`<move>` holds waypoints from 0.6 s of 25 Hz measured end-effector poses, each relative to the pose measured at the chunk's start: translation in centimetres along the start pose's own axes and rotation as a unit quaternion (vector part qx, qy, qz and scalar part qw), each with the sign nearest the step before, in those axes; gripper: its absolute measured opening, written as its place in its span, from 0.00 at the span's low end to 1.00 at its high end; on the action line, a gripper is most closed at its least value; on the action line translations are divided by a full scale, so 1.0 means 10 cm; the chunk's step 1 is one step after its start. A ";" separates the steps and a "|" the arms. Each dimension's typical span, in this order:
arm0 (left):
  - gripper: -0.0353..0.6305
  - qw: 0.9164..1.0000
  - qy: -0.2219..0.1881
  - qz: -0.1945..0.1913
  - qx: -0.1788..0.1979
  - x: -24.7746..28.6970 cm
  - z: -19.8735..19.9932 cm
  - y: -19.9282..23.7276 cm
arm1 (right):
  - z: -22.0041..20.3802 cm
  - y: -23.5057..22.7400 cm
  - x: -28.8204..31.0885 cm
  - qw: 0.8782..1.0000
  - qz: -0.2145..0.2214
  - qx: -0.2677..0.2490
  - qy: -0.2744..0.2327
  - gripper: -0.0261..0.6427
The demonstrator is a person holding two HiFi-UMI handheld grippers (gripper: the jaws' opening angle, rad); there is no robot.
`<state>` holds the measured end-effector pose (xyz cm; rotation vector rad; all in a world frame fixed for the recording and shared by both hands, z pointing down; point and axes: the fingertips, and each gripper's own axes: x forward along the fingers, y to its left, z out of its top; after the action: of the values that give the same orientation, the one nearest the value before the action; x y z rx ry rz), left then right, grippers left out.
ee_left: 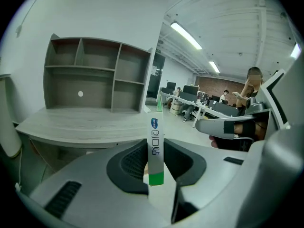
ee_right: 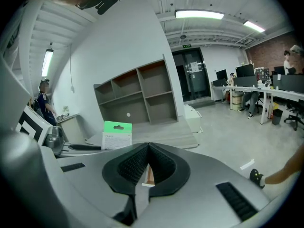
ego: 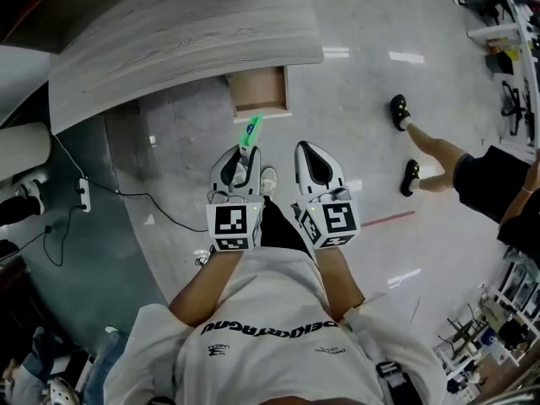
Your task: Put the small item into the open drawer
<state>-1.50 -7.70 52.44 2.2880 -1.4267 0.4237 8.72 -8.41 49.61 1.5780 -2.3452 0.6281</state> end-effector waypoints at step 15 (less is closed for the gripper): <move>0.21 0.999 0.032 0.009 -0.023 0.61 -0.41 0.32 | -0.49 -0.24 0.52 0.999 -0.008 0.013 0.035 0.09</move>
<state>-1.94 -11.71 59.45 2.2074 -1.4137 0.4613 8.78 -11.07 56.59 1.5570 -2.2813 0.7020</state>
